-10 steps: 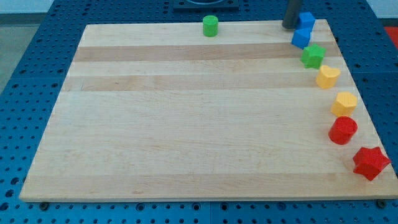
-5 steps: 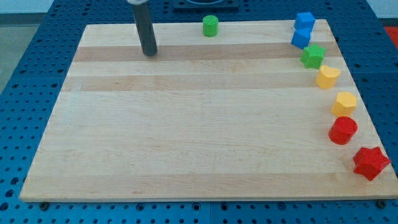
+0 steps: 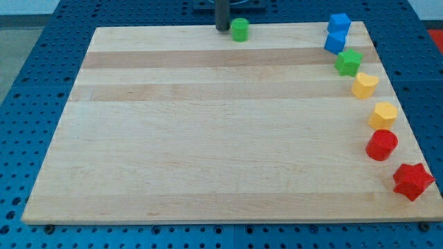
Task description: Move the green circle towards the center right
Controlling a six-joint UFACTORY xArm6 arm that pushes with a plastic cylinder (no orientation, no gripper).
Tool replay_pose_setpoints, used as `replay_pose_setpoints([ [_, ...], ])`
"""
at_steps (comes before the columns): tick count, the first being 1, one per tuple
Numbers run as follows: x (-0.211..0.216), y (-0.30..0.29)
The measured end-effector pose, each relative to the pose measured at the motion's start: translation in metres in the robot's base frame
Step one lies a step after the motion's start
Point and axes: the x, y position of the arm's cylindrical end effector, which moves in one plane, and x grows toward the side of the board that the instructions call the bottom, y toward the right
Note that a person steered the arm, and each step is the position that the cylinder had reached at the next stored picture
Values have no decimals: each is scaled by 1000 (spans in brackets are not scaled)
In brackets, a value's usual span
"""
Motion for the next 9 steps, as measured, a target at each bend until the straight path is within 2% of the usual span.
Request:
replay_pose_setpoints([
  [1, 3, 27],
  [3, 55, 75],
  [6, 140, 82],
  [9, 104, 75],
])
